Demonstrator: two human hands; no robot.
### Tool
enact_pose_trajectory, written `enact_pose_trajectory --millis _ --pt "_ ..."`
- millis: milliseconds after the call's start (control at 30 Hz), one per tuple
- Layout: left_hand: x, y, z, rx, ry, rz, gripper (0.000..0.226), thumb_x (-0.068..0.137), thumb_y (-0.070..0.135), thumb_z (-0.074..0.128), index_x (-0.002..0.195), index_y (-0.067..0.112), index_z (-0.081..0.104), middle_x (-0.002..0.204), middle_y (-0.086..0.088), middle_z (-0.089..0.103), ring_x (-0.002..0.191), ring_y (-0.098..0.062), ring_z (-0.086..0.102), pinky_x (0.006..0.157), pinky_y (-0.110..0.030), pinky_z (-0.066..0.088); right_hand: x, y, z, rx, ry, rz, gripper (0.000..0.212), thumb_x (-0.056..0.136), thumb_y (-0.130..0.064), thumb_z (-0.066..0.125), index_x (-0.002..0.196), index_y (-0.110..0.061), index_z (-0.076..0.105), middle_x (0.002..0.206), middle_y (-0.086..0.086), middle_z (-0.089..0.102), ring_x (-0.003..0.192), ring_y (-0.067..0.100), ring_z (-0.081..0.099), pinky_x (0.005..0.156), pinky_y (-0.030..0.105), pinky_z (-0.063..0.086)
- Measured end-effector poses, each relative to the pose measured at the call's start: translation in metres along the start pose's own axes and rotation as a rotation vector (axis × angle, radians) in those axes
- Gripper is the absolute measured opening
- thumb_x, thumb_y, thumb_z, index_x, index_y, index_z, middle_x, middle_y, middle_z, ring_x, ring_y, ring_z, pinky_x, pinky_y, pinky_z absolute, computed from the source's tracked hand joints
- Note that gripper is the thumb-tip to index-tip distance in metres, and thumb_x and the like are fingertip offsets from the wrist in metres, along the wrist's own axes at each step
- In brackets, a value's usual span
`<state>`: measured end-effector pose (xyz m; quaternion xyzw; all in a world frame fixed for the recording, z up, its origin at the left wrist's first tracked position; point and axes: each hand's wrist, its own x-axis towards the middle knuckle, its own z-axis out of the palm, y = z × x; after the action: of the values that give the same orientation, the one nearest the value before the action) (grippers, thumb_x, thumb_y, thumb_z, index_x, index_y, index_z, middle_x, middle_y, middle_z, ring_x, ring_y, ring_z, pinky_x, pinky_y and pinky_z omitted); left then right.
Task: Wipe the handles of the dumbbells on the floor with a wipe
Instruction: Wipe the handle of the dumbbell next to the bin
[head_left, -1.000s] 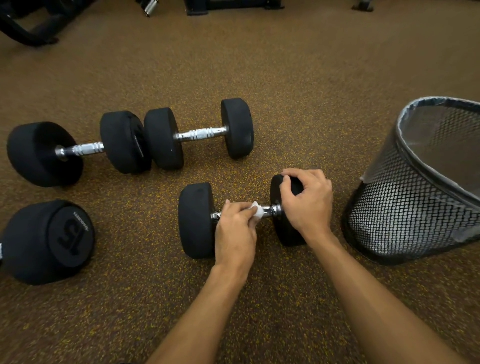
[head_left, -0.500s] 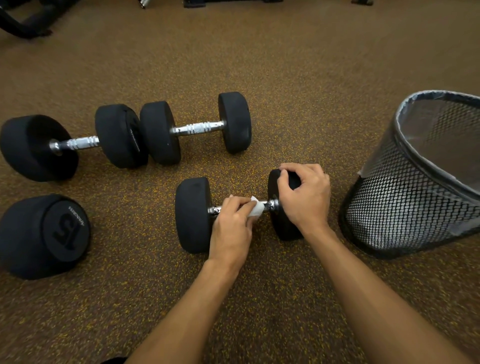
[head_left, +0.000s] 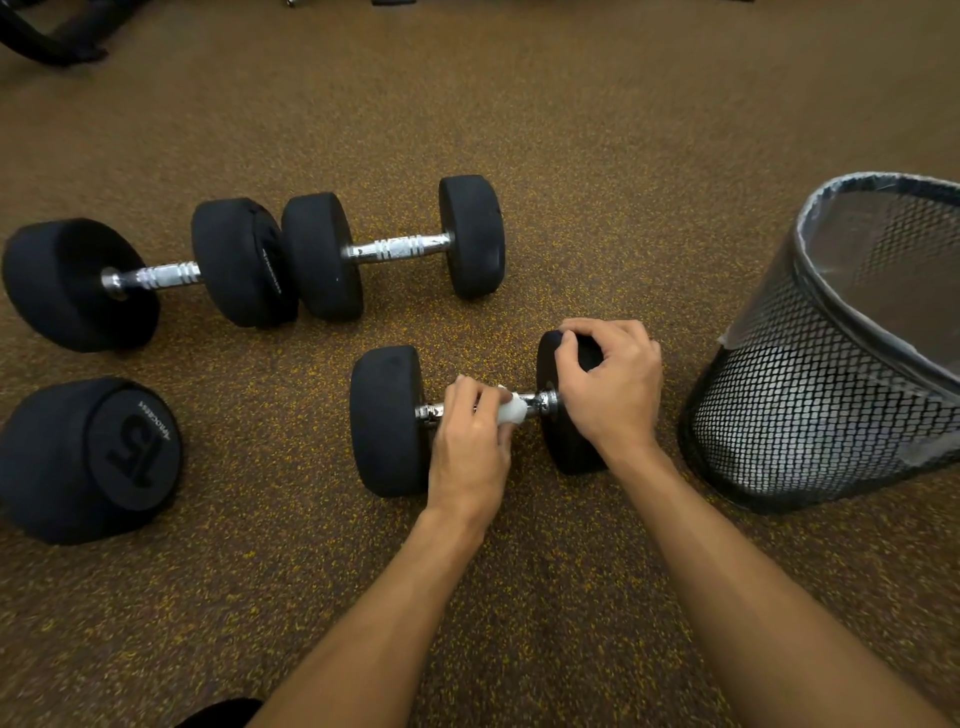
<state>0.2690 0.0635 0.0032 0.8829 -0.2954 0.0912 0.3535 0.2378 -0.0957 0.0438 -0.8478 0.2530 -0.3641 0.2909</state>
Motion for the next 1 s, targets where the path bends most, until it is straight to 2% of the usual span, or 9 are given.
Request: enact_pose_trajectory --millis 67,233,400,567,667,767,833,900,1000 --pt "0.004 0.000 0.002 0.007 -0.008 0.009 0.037 0.081 0.006 0.087 0.114 0.008 0.070 0.111 -0.006 0.058 0.106 -0.025 0.059 0.086 -0.044 0.059 0.001 0.000 0.001 0.000 -0.004 -0.002 0.017 0.094 -0.030 0.066 0.102 -0.028 0.081 0.100 -0.013 0.076 0.103 0.011 0.062 0.095 0.031 0.038" --pt "-0.005 -0.003 -0.007 -0.021 0.017 -0.049 0.040 0.079 -0.003 0.085 0.114 0.007 0.070 0.113 -0.005 0.057 0.108 -0.024 0.059 0.096 -0.043 0.057 0.000 -0.001 0.000 0.003 0.002 0.001 0.016 0.094 -0.028 0.068 0.102 -0.027 0.081 0.101 -0.012 0.076 0.102 0.012 0.062 0.093 0.029 0.035" --pt "0.003 0.001 0.000 -0.022 -0.010 -0.014 0.037 0.083 0.006 0.086 0.116 0.008 0.070 0.114 -0.006 0.057 0.105 -0.024 0.060 0.089 -0.043 0.059 0.001 -0.001 0.000 0.007 -0.004 -0.005 0.016 0.094 -0.030 0.066 0.102 -0.028 0.081 0.100 -0.012 0.076 0.103 0.012 0.062 0.095 0.032 0.038" --pt "-0.006 -0.006 -0.005 -0.054 0.011 -0.057 0.039 0.082 0.000 0.084 0.117 0.009 0.068 0.117 -0.003 0.055 0.109 -0.021 0.060 0.099 -0.038 0.055 0.001 0.001 0.001 0.015 0.007 -0.001 0.018 0.093 -0.030 0.066 0.102 -0.028 0.081 0.100 -0.012 0.076 0.103 0.010 0.062 0.095 0.032 0.038" --pt "0.000 -0.005 0.001 -0.059 0.019 -0.021 0.038 0.081 0.001 0.085 0.115 0.008 0.069 0.114 -0.004 0.057 0.105 -0.024 0.061 0.094 -0.042 0.057 0.001 0.002 0.002 0.020 0.004 0.000 0.019 0.093 -0.032 0.064 0.102 -0.028 0.081 0.100 -0.012 0.076 0.103 0.011 0.062 0.097 0.036 0.042" --pt "0.000 -0.007 0.004 -0.077 0.013 0.000 0.037 0.082 0.003 0.086 0.116 0.008 0.070 0.114 -0.004 0.057 0.104 -0.022 0.062 0.092 -0.043 0.059 0.002 0.001 0.002 0.021 -0.002 0.000 0.020 0.093 -0.032 0.064 0.103 -0.028 0.081 0.100 -0.012 0.076 0.104 0.011 0.063 0.097 0.035 0.041" --pt "-0.004 -0.014 0.005 -0.094 0.063 0.014 0.033 0.084 0.001 0.084 0.114 0.007 0.072 0.115 -0.005 0.060 0.107 -0.022 0.064 0.103 -0.047 0.056 0.002 0.001 0.001 0.018 -0.004 0.001 0.019 0.094 -0.032 0.064 0.103 -0.028 0.081 0.101 -0.012 0.076 0.104 0.011 0.063 0.097 0.033 0.039" --pt "-0.008 -0.019 0.010 -0.118 0.132 0.032 0.026 0.087 0.000 0.081 0.113 0.003 0.076 0.114 -0.006 0.065 0.112 -0.023 0.065 0.120 -0.053 0.043 0.002 0.001 0.001 0.016 0.002 0.001 0.020 0.094 -0.031 0.065 0.104 -0.028 0.081 0.101 -0.012 0.076 0.103 0.011 0.063 0.096 0.033 0.039" --pt "-0.010 -0.020 0.020 -0.184 0.177 0.041 0.025 0.093 0.000 0.076 0.117 0.002 0.077 0.116 -0.006 0.069 0.121 -0.020 0.064 0.129 -0.048 0.029 0.000 0.001 0.001 0.016 0.002 0.001 0.021 0.094 -0.032 0.064 0.104 -0.028 0.081 0.101 -0.012 0.076 0.103 0.011 0.063 0.097 0.035 0.040"
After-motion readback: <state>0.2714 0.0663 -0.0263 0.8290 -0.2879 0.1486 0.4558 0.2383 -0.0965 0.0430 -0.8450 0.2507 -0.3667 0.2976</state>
